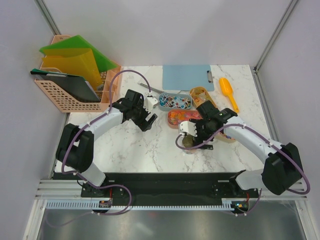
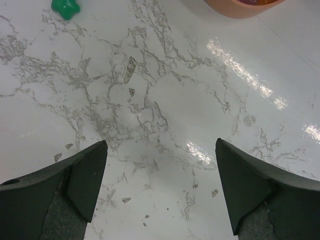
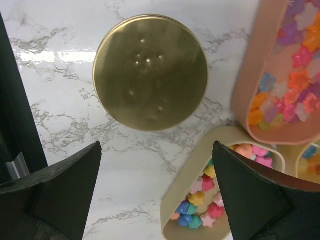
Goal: Pack the candies
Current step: Close the bottle lid on the packing bottle, then screw the bottle lid onto the packing bottle.
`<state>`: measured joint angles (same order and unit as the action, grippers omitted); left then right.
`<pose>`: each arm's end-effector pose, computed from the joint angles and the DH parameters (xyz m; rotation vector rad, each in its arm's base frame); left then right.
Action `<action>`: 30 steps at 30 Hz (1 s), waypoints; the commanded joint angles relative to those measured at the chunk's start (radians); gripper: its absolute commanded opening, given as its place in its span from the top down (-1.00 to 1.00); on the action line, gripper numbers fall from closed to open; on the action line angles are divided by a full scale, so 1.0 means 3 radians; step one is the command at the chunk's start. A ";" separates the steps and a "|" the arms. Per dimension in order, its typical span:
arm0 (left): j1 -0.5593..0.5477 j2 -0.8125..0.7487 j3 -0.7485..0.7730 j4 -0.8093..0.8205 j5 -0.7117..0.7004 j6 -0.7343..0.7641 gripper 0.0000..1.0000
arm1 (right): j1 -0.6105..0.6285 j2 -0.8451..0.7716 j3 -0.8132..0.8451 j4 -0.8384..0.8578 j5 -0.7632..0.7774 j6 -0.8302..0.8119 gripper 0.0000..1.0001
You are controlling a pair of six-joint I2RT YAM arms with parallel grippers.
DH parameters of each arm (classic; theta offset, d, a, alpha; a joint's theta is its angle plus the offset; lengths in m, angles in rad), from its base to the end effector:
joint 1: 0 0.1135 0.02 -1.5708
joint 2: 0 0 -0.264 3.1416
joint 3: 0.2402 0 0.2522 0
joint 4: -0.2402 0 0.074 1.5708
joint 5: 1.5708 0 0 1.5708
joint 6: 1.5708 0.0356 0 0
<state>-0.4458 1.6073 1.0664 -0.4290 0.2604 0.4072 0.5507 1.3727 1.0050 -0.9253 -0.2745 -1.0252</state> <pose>0.2954 -0.1513 0.2132 1.1380 2.2568 -0.3457 0.2062 0.1379 0.2362 -2.0194 1.9330 0.2834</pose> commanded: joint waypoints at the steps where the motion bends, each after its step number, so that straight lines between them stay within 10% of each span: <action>1: -0.0023 -0.0122 -0.0032 0.0167 -0.0029 -0.0094 -0.90 | -0.0061 -0.0316 0.0116 0.0016 -0.0096 0.0022 -0.96; 4: -0.0048 -0.0142 -0.0088 0.0167 0.0027 -0.0145 -0.87 | -0.0056 -0.0414 0.0193 0.0170 -0.0504 0.0074 -0.75; 6: -0.0063 -0.0142 -0.0098 0.0162 0.0042 -0.0151 -0.85 | -0.0005 -0.0307 0.0255 0.0053 -0.0624 0.0022 0.05; 7: -0.0069 -0.0152 -0.0098 0.0162 0.0042 -0.0146 -0.85 | 0.0101 -0.0099 0.0341 -0.0014 -0.0629 0.0002 0.91; 8: -0.0069 -0.0153 -0.0093 0.0167 0.0037 -0.0151 -0.85 | 0.0148 0.0020 0.0392 -0.0146 -0.0614 0.0002 1.00; 30: -0.0109 -0.0321 -0.0302 0.0152 0.0083 -0.0018 -0.86 | 0.0322 0.0174 0.0184 -0.0076 -0.0287 0.0083 0.99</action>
<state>-0.4637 1.5574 1.0004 -0.4084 0.2436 0.3897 0.6441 1.4200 1.0920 -0.9710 -0.3683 -1.0161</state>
